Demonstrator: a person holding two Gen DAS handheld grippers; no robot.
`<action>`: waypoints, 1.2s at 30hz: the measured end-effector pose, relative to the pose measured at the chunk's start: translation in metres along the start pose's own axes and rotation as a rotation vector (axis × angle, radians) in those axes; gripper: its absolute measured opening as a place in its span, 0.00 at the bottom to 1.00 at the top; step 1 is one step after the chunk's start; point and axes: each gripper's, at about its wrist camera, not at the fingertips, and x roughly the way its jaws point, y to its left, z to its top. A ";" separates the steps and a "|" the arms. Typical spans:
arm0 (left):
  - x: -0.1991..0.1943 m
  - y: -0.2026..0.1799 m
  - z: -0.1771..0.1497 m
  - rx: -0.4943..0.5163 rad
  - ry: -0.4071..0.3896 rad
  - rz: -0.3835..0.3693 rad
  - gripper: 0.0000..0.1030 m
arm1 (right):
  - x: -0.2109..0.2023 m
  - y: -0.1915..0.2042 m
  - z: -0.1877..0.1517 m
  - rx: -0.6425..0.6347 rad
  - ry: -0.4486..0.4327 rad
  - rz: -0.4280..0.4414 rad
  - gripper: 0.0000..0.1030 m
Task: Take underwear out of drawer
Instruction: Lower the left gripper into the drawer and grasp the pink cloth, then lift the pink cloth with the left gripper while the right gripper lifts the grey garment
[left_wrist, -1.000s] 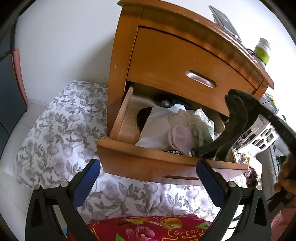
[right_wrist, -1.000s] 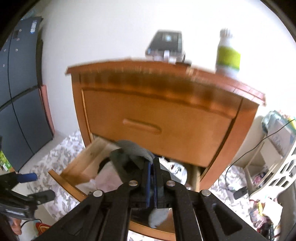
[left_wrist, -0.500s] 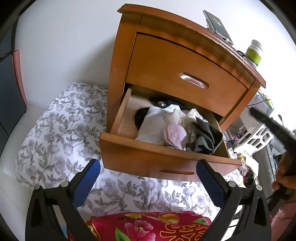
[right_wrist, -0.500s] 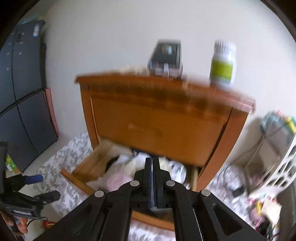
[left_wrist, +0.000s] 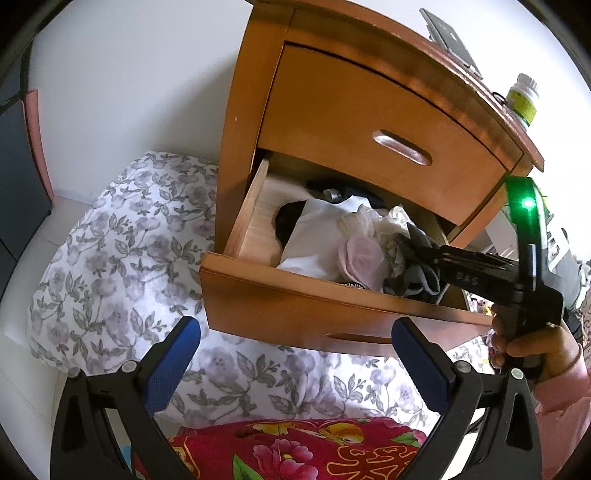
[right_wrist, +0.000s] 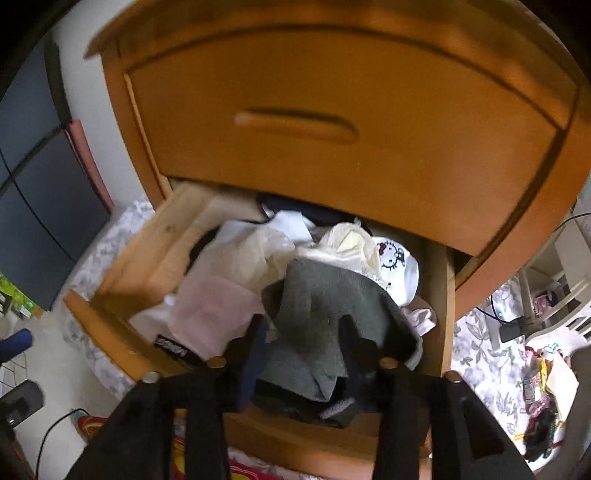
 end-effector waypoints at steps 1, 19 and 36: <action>0.001 -0.002 0.005 0.012 0.002 0.000 1.00 | 0.005 0.001 0.000 -0.002 0.011 -0.002 0.49; 0.138 -0.056 0.089 0.153 0.338 -0.091 0.82 | 0.027 -0.030 0.007 0.076 0.026 -0.006 0.10; 0.127 -0.060 0.075 0.121 0.290 -0.153 0.06 | -0.009 -0.051 -0.003 0.139 -0.076 0.033 0.07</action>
